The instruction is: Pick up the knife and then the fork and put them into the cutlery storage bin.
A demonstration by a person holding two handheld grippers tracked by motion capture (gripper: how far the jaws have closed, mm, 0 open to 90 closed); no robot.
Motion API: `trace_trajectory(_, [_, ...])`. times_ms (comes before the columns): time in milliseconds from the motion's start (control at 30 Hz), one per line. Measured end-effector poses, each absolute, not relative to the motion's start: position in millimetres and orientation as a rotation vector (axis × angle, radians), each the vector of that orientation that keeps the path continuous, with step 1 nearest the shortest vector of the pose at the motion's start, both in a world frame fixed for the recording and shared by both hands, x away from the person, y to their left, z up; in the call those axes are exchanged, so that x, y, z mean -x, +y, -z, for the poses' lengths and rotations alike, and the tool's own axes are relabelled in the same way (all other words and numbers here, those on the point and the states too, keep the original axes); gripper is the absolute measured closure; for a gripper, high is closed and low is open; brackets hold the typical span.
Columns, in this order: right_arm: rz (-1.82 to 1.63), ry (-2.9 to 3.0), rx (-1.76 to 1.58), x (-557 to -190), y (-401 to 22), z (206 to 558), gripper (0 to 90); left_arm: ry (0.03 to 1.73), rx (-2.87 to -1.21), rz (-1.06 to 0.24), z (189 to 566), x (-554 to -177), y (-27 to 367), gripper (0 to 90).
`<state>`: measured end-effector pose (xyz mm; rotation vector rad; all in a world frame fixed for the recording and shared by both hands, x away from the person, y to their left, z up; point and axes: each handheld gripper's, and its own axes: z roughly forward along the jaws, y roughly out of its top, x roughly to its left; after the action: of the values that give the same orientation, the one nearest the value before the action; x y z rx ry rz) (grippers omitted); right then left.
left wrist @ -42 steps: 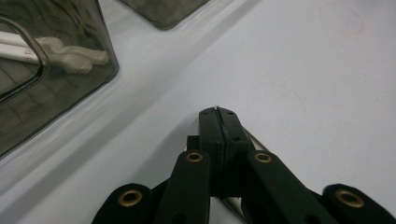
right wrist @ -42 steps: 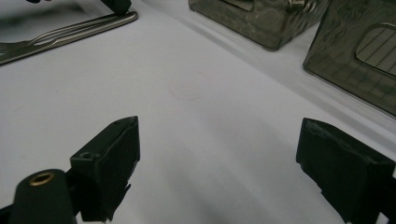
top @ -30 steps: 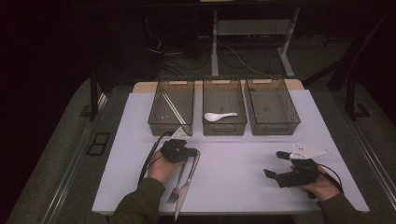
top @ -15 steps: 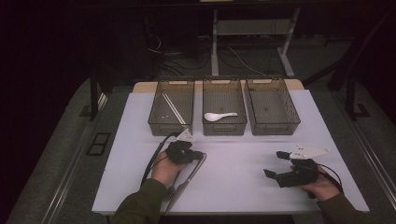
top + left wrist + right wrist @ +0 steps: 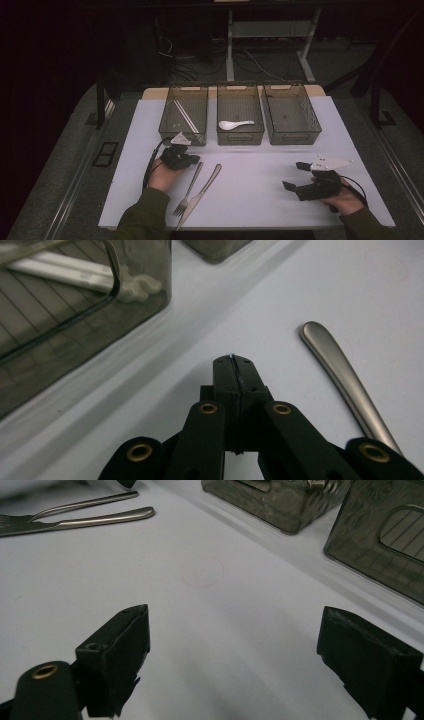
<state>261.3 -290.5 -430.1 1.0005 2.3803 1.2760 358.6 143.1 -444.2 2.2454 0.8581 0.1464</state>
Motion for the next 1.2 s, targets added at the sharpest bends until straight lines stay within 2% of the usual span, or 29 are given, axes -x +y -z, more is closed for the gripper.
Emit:
trace_trajectory(600, [-1.272,2.381,-1.009,-261.3,-290.5,430.2,13.5,0.71,-2.288,-0.071,445.2,-351.7,108.0,88.9])
trace_trajectory(767, [-1.274,2.379,-1.003,-261.4,-290.7,430.2,13.5,0.713,-2.288,-0.095,441.7,-351.1,112.0,88.8])
trace_trajectory(1033, [-1.279,2.376,-1.009,-261.7,-291.6,430.2,13.5,0.817,-2.192,-0.165,421.9,-322.8,144.1,73.0])
trace_trajectory(1200, [-1.28,2.375,-1.005,-261.2,-291.5,429.8,13.5,0.841,-2.208,-0.155,422.8,-297.7,154.1,71.3])
